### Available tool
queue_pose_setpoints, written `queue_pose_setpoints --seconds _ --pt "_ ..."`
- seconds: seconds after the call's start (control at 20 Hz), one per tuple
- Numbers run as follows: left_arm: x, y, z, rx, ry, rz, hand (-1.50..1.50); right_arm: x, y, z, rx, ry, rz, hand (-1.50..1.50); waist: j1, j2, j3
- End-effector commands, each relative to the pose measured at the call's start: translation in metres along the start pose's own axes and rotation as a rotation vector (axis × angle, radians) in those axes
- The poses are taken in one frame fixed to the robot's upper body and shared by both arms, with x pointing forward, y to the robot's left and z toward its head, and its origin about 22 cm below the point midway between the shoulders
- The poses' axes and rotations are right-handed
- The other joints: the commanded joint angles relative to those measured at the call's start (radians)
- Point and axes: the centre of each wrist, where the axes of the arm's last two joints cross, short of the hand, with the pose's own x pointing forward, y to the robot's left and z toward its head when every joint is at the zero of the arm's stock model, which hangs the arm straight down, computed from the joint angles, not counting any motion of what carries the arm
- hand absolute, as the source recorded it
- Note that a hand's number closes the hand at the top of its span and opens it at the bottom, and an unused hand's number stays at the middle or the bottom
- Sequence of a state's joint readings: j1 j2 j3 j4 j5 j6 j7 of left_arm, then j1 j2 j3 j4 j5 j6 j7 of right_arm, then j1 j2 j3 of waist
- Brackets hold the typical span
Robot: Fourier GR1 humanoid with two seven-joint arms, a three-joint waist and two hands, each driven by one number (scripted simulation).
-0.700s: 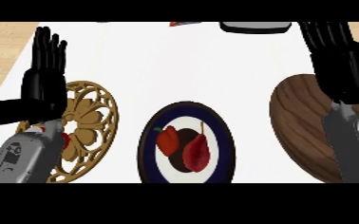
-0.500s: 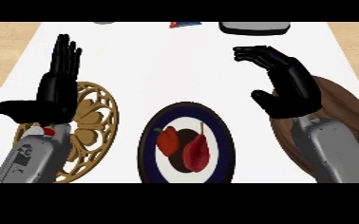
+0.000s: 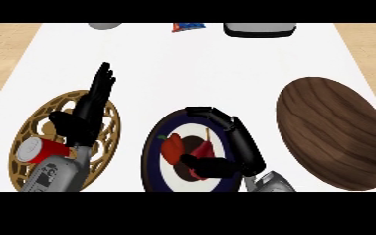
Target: Pick the bell pepper from the plate and place it in the bowl
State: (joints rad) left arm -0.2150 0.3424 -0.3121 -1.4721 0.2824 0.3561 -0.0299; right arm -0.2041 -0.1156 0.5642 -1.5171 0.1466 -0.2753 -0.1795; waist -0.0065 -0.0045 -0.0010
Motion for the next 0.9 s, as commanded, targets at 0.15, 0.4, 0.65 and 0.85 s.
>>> queue_pose_setpoints --seconds 0.15,0.4,0.65,0.85 --pt "0.004 0.001 0.007 -0.043 0.022 -0.002 0.0 0.029 0.081 0.037 -0.144 -0.176 0.059 -1.5 0.007 0.001 0.001" --pt "-0.007 -0.008 0.01 -0.035 0.036 0.002 0.0 0.062 0.077 0.026 -0.175 -0.055 0.243 -1.5 -0.004 -0.002 -0.001" --pt "0.004 -0.017 0.005 -0.038 0.014 -0.021 0.0 0.09 0.071 0.011 -0.088 0.103 0.325 -1.5 0.003 0.001 0.0" --pt "0.012 -0.013 0.004 -0.05 0.025 -0.013 0.0 0.09 0.069 -0.002 -0.008 0.244 0.341 -1.5 0.011 0.003 0.001"
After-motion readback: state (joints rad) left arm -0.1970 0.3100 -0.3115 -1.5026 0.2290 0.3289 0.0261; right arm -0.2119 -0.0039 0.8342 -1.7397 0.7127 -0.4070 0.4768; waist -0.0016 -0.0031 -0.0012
